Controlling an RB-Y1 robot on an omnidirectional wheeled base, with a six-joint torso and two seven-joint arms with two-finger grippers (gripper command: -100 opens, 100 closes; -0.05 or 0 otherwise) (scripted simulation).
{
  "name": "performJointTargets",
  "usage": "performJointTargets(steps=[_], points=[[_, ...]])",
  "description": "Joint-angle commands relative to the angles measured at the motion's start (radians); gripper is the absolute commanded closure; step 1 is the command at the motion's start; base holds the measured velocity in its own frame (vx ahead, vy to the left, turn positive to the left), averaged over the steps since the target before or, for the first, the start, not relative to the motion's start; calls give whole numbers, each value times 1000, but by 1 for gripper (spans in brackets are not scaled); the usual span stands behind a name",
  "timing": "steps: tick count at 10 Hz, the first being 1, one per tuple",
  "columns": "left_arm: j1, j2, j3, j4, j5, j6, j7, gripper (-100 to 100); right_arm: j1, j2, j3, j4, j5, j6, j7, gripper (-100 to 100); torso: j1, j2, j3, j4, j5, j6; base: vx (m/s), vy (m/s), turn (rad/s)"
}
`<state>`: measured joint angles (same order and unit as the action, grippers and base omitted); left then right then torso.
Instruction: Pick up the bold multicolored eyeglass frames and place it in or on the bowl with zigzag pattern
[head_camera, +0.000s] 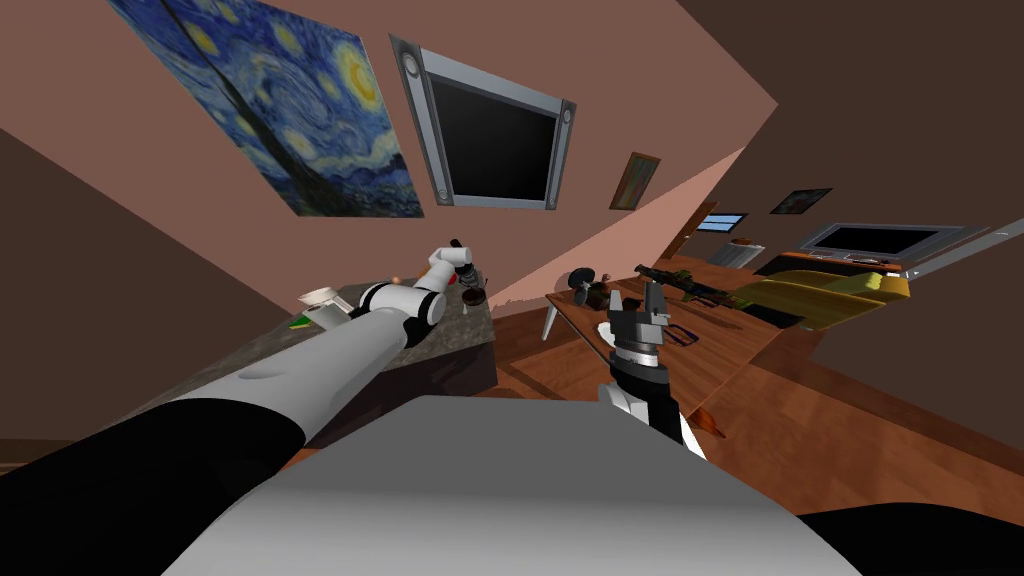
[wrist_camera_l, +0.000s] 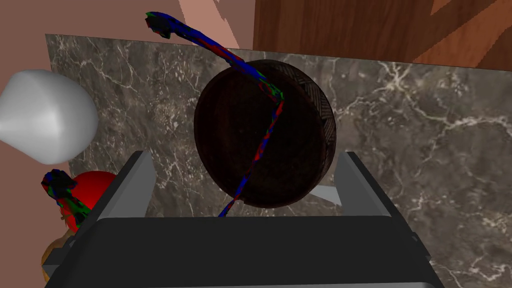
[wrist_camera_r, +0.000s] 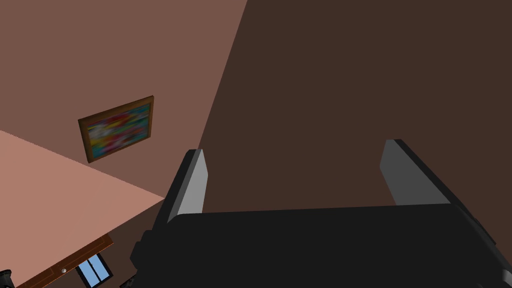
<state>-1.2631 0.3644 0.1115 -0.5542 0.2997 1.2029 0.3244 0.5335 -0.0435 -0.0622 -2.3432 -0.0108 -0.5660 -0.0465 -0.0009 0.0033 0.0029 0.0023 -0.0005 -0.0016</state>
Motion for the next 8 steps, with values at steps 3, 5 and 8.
performJointTargets(steps=[3, 5, 8], points=[[-59, 23, -2, 0, 9, 73, 6, -100, 0, 0, 0, 0, 0, 0, 0, 0, 0, 0, 0, 0, 0, 0, 15, 5, 0], [-62, 24, 0, 25, 10, 51, -3, 0, 0, 0, 0, 0, 0, 0, 0, 0, 0, 0, 0, 0, 0, 0, 4, 2, 0], [-61, 24, 0, 25, 10, 51, -3, 0, 0, 0, 0, 0, 0, 0, 0, 0, 0, 0, 0, 0, 0, 0, 0, 0, 0]])
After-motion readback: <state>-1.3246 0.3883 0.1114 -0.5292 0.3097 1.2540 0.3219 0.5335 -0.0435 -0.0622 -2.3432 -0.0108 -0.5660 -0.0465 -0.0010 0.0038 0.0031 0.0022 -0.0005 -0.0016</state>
